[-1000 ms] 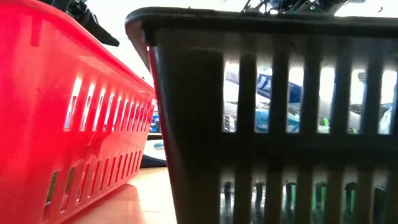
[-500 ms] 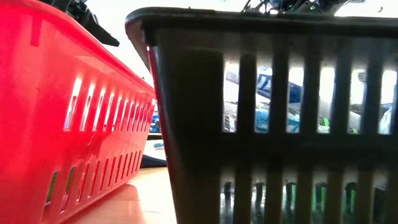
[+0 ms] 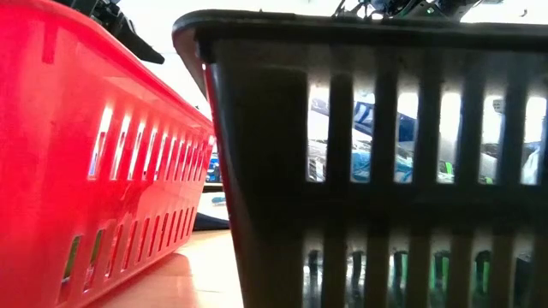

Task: Pick & Place Travel size toiletries
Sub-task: Put the green shampoo bottle into the red bin

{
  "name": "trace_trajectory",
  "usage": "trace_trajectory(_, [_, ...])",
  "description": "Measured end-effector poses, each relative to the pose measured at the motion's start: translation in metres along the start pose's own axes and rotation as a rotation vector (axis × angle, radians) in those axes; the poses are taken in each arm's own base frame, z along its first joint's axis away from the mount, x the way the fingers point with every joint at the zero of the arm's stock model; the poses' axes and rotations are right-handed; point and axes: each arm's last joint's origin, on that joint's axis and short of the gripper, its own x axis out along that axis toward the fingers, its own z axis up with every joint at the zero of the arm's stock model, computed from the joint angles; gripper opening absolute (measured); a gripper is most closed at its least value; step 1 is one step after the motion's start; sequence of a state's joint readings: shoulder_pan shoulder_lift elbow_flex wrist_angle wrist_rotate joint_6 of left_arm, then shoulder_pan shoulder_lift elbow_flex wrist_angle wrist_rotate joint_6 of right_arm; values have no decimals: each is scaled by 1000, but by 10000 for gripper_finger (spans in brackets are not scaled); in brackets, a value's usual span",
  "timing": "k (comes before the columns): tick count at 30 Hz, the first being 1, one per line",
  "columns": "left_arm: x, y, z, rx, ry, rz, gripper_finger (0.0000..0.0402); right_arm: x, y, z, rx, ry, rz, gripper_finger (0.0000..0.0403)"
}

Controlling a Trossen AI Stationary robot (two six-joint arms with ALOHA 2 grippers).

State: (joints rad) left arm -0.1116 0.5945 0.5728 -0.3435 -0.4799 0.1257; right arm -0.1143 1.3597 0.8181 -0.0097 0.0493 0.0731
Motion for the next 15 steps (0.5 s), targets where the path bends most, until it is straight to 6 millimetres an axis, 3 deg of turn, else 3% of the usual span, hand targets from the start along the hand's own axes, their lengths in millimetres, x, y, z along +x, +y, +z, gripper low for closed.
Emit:
trace_trajectory(5, [0, 0, 0, 7, 0, 0, 0, 0, 0, 2, -16, -19, 1, 2])
trace_trajectory(10, [0, 0, 0, 198, 0, 2, 0, 0, 0, 4, -16, -42, 3, 2])
trace_trajectory(15, [0, 0, 0, 226, 0, 1, 0, 0, 0, 5, -15, -45, 3, 2])
